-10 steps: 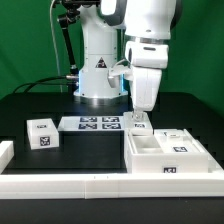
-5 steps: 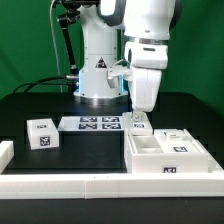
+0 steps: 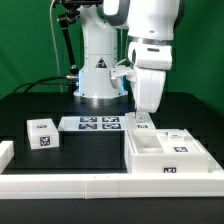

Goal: Assemble cabinet

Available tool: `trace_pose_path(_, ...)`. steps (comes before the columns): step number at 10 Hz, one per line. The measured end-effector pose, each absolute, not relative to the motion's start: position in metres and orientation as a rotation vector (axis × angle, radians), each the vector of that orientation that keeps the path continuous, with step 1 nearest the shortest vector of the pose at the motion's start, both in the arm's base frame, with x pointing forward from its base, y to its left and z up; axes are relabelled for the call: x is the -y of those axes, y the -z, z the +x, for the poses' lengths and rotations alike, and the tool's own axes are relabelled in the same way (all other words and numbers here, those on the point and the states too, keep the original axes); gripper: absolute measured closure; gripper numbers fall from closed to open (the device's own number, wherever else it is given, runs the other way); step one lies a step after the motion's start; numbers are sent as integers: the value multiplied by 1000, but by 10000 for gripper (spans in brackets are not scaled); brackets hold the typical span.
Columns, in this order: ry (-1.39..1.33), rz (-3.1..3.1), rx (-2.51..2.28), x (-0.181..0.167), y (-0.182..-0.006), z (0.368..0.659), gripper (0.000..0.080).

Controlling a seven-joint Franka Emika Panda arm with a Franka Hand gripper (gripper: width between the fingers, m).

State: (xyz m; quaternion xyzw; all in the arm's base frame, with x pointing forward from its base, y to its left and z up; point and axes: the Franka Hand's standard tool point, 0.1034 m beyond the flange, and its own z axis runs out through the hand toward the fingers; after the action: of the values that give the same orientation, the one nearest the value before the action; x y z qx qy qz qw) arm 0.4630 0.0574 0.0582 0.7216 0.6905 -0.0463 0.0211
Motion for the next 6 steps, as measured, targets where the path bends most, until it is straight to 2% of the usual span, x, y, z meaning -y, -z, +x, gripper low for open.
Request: trace_pose_path(6, 130, 2209, -2168, -53, -58, 471, 729)
